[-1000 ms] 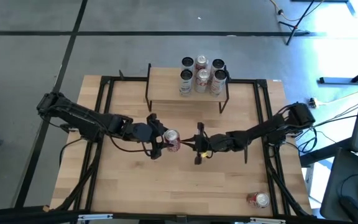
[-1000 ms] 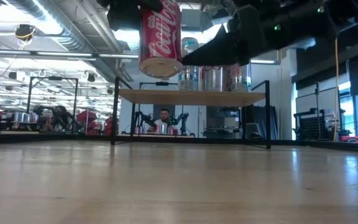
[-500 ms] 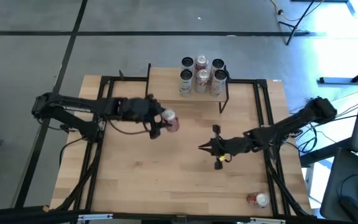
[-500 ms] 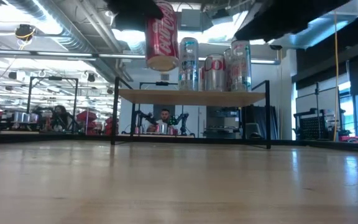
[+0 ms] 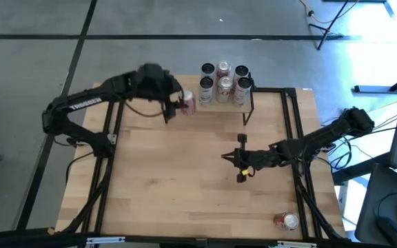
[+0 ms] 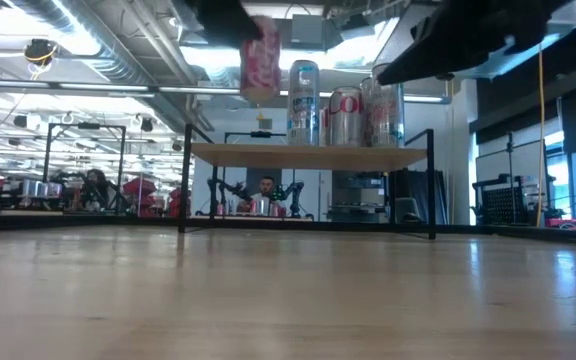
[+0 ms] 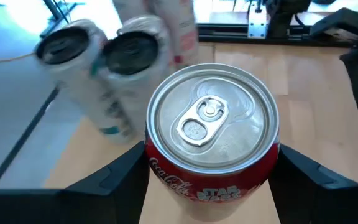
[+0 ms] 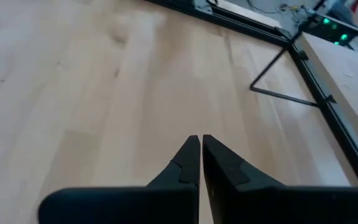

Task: Place canned beverage on shelf
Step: Put the top red-white soda can on the shelf

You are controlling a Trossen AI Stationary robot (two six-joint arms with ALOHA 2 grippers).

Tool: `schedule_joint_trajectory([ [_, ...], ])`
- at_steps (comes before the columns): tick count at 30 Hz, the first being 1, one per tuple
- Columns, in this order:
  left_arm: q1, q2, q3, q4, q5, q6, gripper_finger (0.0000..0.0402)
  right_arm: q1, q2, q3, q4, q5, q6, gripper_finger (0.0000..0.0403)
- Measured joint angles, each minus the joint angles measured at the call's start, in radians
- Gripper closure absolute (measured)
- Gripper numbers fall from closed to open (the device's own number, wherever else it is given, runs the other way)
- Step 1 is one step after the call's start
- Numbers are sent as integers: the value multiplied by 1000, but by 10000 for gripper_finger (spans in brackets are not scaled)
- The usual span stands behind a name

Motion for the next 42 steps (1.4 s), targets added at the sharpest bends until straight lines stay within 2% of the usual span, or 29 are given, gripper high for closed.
schedule_joint_trajectory([
  [4, 140, 38, 3, 18, 125, 44, 158, -51, 0, 0, -17, -15, -17, 391],
  [10, 265, 128, 2, 31, 214, 114, 158, -135, 0, 0, -51, -17, -34, 391],
  [17, 324, 212, 1, 79, 246, 185, 158, -223, 0, 0, -70, -89, -58, 391],
  [23, 361, 239, 2, 105, 344, 210, 158, -273, 0, 0, -74, -130, -81, 391],
  [29, 363, 239, 2, 104, 345, 232, 152, -297, 0, 0, -74, -155, -84, 391],
  [34, 355, 239, 2, 106, 337, 234, 118, -296, 0, 0, -74, -170, -84, 391],
  [42, 323, 234, 17, 139, 254, 227, 77, -295, 0, 0, -72, -173, -84, 391],
])
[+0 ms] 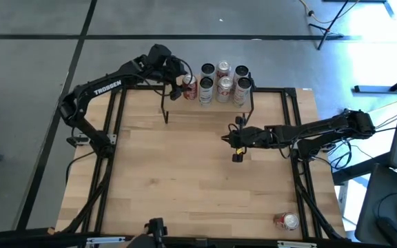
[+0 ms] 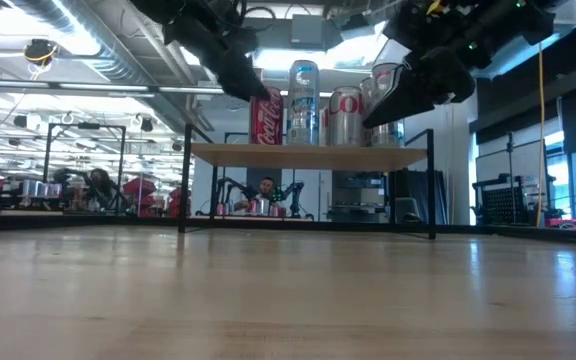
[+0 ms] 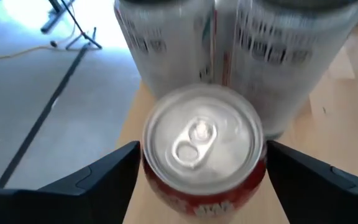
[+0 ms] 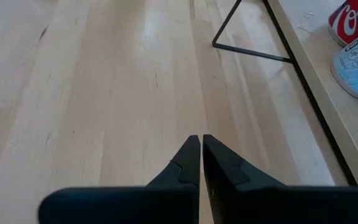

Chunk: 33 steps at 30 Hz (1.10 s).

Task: Place canned beverage on shelf
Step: Put the top red-white soda can on the shelf, then put the red-white soda can on the shelf aligned with the other red-white soda can

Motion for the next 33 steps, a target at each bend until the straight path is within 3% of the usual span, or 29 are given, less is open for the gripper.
schedule_joint_trajectory([
  [13, -47, -2, 238, -114, 8, -27, 74, 1, 0, 0, 39, 0, 3, 391],
  [19, -155, -5, 298, -141, 73, -37, 74, 1, 0, 0, 38, 1, 2, 391],
  [22, -247, -4, 297, -186, 58, -45, 74, 2, -7, 0, 22, 0, -7, 391],
  [25, -367, -5, 269, -187, -12, -55, 74, 2, -43, 0, -25, -5, -17, 391],
  [29, -540, -2, 225, -177, -187, -121, 74, 3, -123, 0, -88, -85, 10, 391],
  [33, -686, -3, 142, -67, -300, -182, 74, 53, -209, -10, -154, -87, 78, 391],
])
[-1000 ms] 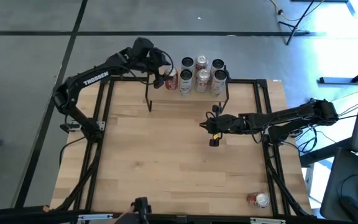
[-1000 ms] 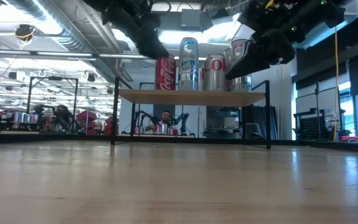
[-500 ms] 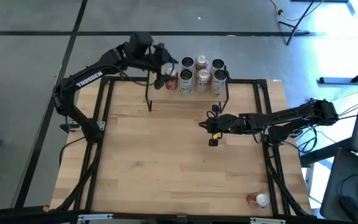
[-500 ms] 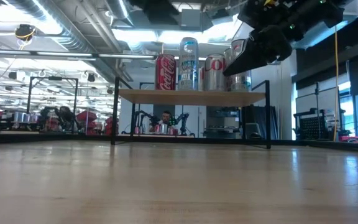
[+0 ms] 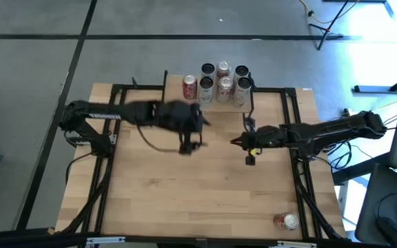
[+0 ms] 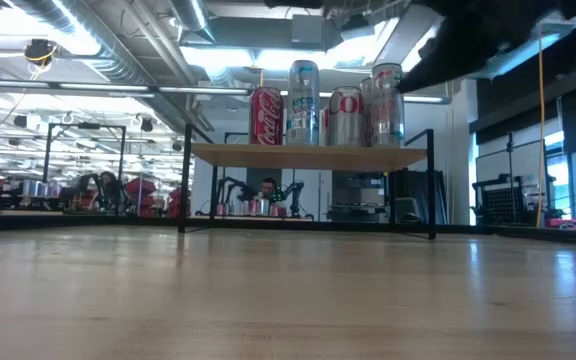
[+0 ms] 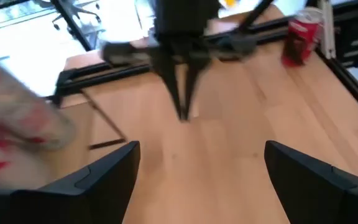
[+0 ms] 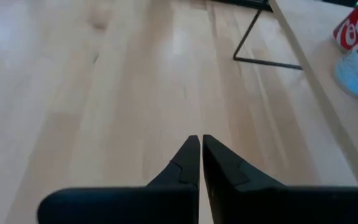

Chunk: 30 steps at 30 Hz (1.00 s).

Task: Place canned beverage on shelf
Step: Put the red-white soda can on the shelf aligned with the other red-white soda can

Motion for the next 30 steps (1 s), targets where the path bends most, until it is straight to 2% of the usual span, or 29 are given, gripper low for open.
schedule_joint_trajectory([
  [7, -166, 0, -166, 211, -154, -112, 74, 180, -121, -25, -67, 62, 144, 391],
  [16, -273, 19, -403, 621, -181, -292, 74, 457, -137, -26, -114, 139, 317, 391],
  [24, -382, 189, -422, 832, -219, -338, 74, 651, -138, 17, -156, 98, 573, 393],
  [30, -463, 276, -422, 887, -265, -390, 74, 777, -27, 167, -277, 168, 737, 400],
])
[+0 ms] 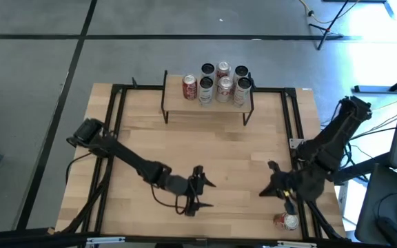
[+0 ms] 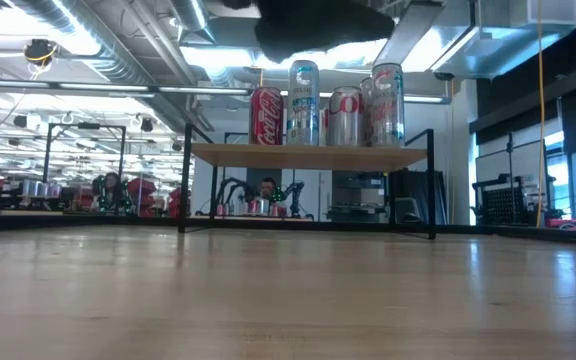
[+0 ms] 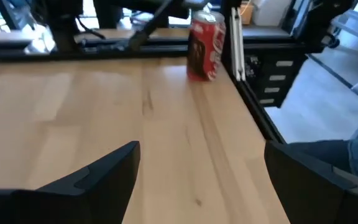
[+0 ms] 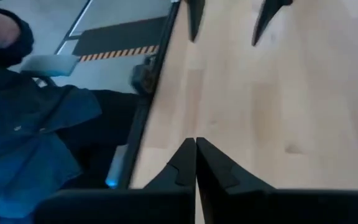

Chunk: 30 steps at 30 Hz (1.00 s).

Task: Place canned beverage on shelf
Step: Put the red-white soda can on the shelf aligned with the other red-white soda can

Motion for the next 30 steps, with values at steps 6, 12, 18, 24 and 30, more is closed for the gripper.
schedule_joint_trajectory([
  [6, -77, 8, 0, 10, -54, -55, 74, 67, 191, 276, -208, -9, 104, 402],
  [12, -119, 8, 0, 17, -89, -52, 74, 67, 322, 464, -311, -53, 80, 401],
  [18, -126, 8, 0, 14, -86, -51, 74, -6, 370, 527, -266, -159, 103, 400],
  [24, -130, 8, 1, 1, -78, -36, 74, -15, 380, 531, -498, -265, 446, 361],
  [30, -131, 8, 1, -6, -86, -23, 74, 41, 388, 530, -775, -290, 748, 250],
])
